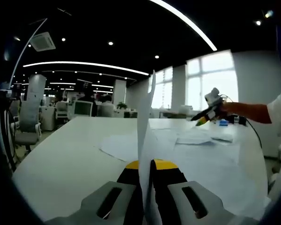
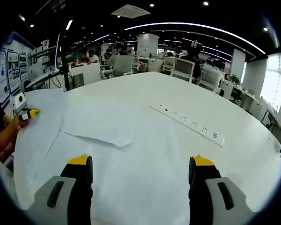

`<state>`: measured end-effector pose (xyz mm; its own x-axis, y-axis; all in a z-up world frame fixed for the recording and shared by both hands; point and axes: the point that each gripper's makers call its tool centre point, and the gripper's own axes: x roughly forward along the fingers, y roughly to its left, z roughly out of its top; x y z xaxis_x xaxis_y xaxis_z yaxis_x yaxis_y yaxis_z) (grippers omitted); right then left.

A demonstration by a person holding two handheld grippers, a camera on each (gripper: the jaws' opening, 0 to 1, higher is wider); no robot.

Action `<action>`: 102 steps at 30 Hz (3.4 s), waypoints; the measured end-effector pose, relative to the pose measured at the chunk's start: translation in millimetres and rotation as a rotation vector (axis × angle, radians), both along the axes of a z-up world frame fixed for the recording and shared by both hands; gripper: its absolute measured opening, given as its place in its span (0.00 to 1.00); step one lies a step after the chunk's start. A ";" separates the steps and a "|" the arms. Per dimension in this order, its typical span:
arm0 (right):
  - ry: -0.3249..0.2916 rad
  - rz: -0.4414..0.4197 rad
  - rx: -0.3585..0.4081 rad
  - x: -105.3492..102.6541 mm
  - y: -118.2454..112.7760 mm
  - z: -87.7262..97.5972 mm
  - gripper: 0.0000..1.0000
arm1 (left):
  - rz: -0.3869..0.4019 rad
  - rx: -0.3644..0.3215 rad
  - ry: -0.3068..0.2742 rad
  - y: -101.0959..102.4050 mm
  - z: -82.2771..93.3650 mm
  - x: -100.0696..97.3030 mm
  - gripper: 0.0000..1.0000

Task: Organize the stack of printing papers by aligning and flattening the scattered papers on the table

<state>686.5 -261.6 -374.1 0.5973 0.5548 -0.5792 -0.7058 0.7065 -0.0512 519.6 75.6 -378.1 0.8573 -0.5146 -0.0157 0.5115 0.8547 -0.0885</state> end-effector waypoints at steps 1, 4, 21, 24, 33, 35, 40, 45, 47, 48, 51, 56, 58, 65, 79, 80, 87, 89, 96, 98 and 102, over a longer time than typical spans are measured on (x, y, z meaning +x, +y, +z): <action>0.006 -0.012 0.005 0.5 -1.2 0.3 0.79 | 0.000 0.001 -0.001 -0.2 0.1 -0.1 0.06; 0.024 -0.003 0.024 -2.5 0.8 0.0 0.76 | -0.001 0.001 -0.001 -0.1 0.2 0.1 0.06; 0.028 0.007 -0.065 3.2 -2.2 -14.1 0.70 | -0.001 0.000 -0.010 -4.7 2.2 -3.8 0.06; 0.024 -0.001 -0.049 8.3 -1.5 -12.5 0.70 | -0.002 -0.001 -0.010 -4.9 2.3 -4.4 0.06; 0.050 -0.004 -0.037 15.4 1.0 -20.5 0.77 | -0.004 -0.004 -0.012 -5.8 3.1 -5.9 0.06; 0.054 -0.002 -0.026 17.2 3.5 -21.3 0.80 | -0.005 -0.005 -0.011 -6.3 3.2 -6.1 0.06; 0.059 0.016 -0.022 16.3 11.9 -22.8 0.83 | -0.005 -0.008 -0.011 -6.6 3.8 -6.7 0.06; 0.057 0.031 -0.014 19.7 19.5 -23.1 0.87 | -0.003 -0.011 -0.011 -2.8 3.6 -5.4 0.06; 0.062 0.028 0.000 21.0 22.0 -23.0 0.88 | -0.003 -0.013 -0.011 0.0 3.3 -4.2 0.06; 0.062 0.027 0.001 21.6 22.3 -23.1 0.88 | -0.004 -0.013 -0.011 0.7 3.4 -3.8 0.06; 0.063 0.027 0.004 23.9 23.6 -26.0 0.90 | -0.004 -0.014 -0.012 1.6 3.5 -3.3 0.06; 0.073 0.025 0.004 27.7 22.9 -31.0 0.90 | -0.004 -0.015 -0.013 3.3 3.7 -2.4 0.06; 0.077 0.028 0.009 28.3 23.7 -31.8 0.90 | -0.003 -0.016 -0.014 4.0 3.9 -2.0 0.06; 0.086 0.019 0.002 33.2 22.4 -35.3 0.90 | -0.001 -0.018 -0.015 4.4 4.1 -1.3 0.06; 0.092 0.018 -0.001 35.1 26.7 -37.6 0.90 | -0.001 -0.020 -0.024 4.4 5.4 -2.5 0.06; 0.093 0.017 -0.001 35.4 26.3 -37.7 0.90 | -0.001 -0.020 -0.026 5.7 5.5 -2.3 0.06; 0.096 0.006 0.018 37.5 25.9 -39.3 0.90 | -0.001 -0.025 -0.028 7.0 6.0 -1.9 0.06; 0.098 0.005 0.019 37.9 26.2 -40.9 0.90 | -0.001 -0.027 -0.028 7.2 6.3 -1.9 0.06; 0.111 -0.002 -0.001 47.9 21.1 -52.4 0.90 | 0.000 -0.028 -0.031 7.0 6.8 -2.0 0.06; 0.119 -0.007 -0.001 50.1 20.0 -54.8 0.90 | 0.001 -0.028 -0.031 4.9 7.2 -2.9 0.06; 0.123 -0.013 -0.007 54.7 17.8 -60.1 0.89 | 0.000 -0.032 -0.031 7.7 7.3 -2.1 0.06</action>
